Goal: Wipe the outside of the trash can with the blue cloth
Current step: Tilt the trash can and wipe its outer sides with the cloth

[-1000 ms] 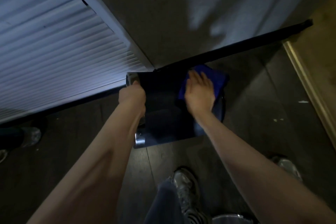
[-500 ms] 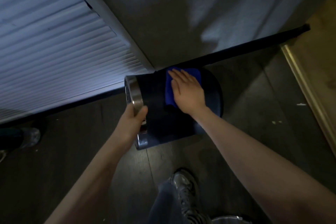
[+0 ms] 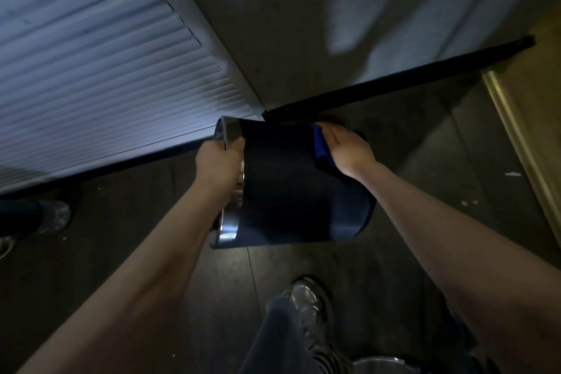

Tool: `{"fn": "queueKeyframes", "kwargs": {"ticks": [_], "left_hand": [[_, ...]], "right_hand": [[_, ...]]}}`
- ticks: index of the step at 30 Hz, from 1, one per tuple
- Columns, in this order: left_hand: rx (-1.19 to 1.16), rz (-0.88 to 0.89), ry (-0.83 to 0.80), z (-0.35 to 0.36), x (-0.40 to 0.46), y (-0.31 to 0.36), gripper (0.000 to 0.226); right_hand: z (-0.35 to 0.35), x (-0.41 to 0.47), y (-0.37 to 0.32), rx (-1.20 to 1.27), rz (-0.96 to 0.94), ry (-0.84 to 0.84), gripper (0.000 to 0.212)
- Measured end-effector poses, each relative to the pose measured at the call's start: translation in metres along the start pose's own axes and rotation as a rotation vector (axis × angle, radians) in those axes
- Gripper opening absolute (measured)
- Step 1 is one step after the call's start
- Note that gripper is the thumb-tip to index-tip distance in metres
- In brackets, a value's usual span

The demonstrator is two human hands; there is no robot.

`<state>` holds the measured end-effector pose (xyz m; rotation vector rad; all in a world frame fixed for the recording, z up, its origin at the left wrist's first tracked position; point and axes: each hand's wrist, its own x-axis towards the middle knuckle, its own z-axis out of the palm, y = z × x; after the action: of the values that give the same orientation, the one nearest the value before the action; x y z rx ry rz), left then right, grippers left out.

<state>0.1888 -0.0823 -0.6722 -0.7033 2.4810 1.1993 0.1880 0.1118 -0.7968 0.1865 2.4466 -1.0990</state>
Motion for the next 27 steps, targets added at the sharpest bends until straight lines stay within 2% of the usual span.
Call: {"fn": "queueKeyframes", "kwargs": {"ticks": [3,6,12,17,20,23,27], "left_hand": [[0.004,-0.020,0.012,0.006,0.006,0.005,0.040],[-0.033,-0.056,0.018,0.008,0.012,0.009,0.038],[-0.084,-0.099,0.059,0.008,0.017,0.009,0.034],[-0.124,-0.106,0.073,0.014,0.019,0.013,0.022],[-0.194,-0.148,0.072,0.015,0.020,0.014,0.029],[-0.228,-0.181,0.049,0.011,0.019,0.012,0.031],[-0.127,-0.159,0.058,0.010,0.023,0.015,0.029]], "right_hand": [[0.003,-0.006,0.009,0.014,0.067,-0.021,0.045],[0.003,-0.002,0.002,0.048,0.096,0.025,0.044],[0.011,-0.007,-0.023,0.033,0.042,0.120,0.041],[0.035,-0.024,-0.094,-0.078,-0.211,0.313,0.037],[0.051,-0.043,-0.121,-0.068,-0.303,0.341,0.043],[0.051,-0.055,-0.109,-0.108,-0.402,0.317,0.045],[0.035,-0.053,-0.069,-0.199,-0.517,0.212,0.047]]}}
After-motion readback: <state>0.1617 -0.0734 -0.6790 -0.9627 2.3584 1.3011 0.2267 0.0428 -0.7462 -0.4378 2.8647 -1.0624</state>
